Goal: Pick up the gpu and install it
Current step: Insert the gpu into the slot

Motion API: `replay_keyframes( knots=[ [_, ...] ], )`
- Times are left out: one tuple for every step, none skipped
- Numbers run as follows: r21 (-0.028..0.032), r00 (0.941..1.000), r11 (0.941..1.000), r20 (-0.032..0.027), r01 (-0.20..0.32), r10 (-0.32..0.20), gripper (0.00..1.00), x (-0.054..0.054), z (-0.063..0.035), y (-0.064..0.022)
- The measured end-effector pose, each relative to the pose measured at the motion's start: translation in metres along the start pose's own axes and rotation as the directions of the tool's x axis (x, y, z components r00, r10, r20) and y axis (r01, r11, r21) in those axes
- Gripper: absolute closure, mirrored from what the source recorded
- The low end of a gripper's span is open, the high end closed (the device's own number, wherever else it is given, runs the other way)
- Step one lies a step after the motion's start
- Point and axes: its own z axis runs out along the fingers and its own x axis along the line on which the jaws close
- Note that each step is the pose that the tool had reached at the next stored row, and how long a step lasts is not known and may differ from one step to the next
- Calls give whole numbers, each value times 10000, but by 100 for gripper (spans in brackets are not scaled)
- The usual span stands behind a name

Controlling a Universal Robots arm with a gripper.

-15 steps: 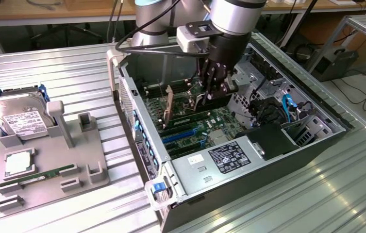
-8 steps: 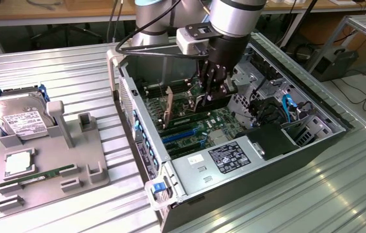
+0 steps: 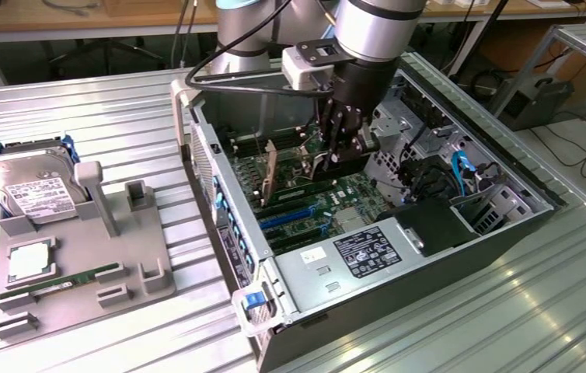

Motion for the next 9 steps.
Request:
replay_keyframes(
  knots=[
    [-1,10000,10000,-1,0,0,74,1,16,3],
    [-1,10000,10000,-2,-1,1,74,4,37,12],
    [0,10000,10000,-2,0,0,74,7,47,19],
    [-1,10000,10000,-3,0,0,74,12,61,30],
    [-1,10000,10000,-3,0,0,74,18,75,46],
    [-1,10000,10000,-3,0,0,74,24,88,63],
    [0,10000,10000,-2,0,0,74,29,100,82],
    [0,10000,10000,-3,0,0,74,33,113,104],
    [-1,10000,10000,-3,0,0,74,39,135,143]
  ],
)
